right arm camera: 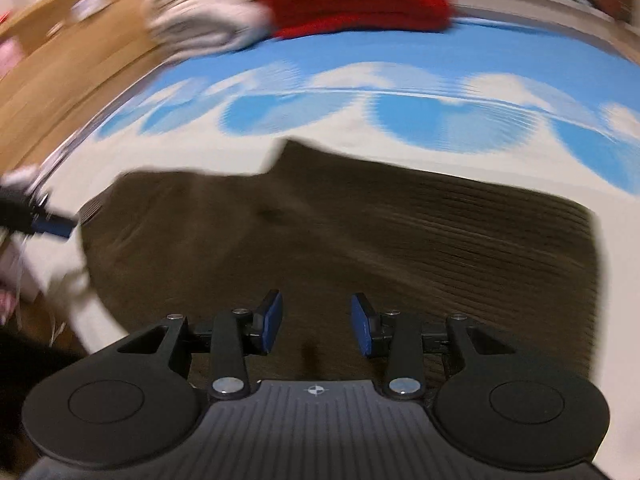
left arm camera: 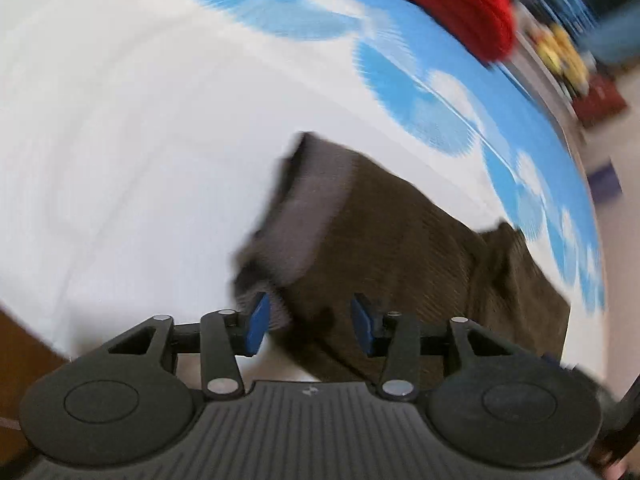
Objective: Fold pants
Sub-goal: 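Grasp the striped waistband with the left tool and lift it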
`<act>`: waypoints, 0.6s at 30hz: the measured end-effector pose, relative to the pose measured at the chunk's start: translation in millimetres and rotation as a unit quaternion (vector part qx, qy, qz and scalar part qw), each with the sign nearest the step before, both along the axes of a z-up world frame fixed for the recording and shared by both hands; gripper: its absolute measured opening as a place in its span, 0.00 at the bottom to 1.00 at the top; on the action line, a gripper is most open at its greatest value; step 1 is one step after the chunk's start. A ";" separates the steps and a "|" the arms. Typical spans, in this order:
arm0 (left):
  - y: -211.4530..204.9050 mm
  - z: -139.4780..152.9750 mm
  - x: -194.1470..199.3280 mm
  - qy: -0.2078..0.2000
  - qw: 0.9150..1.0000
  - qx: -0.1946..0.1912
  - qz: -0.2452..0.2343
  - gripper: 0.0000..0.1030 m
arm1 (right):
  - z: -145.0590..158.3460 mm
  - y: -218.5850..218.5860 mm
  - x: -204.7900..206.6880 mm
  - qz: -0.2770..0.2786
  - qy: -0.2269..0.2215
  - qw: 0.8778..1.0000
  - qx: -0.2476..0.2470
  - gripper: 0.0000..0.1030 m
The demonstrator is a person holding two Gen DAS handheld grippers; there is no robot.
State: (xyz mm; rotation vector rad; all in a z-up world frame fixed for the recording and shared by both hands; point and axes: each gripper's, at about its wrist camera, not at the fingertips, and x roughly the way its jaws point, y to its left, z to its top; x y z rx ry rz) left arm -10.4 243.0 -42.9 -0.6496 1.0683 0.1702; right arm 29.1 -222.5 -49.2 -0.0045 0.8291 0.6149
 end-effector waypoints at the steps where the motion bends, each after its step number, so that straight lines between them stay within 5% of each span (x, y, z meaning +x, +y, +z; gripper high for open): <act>1: 7.8 -1.5 -4.1 0.005 1.000 -0.009 0.009 0.54 | 0.1 14.2 -2.1 0.017 -0.005 1.000 -0.003 0.39; 6: 22.4 -20.5 -9.8 0.030 0.999 -0.043 0.010 0.71 | -10.1 66.0 -7.5 0.078 0.012 0.997 -0.010 0.39; 9: 16.7 -29.0 -1.7 0.032 0.998 -0.050 -0.006 0.77 | -28.3 86.2 -18.3 0.155 0.057 0.984 -0.065 0.44; 11: 14.6 -33.8 2.8 0.037 0.998 -0.049 -0.014 0.78 | -21.5 89.9 -26.8 0.184 0.029 0.979 -0.086 0.46; 18: -2.1 -58.2 24.7 0.059 0.998 -0.025 -0.015 0.82 | -4.3 72.6 -12.6 0.118 0.013 0.993 0.003 0.44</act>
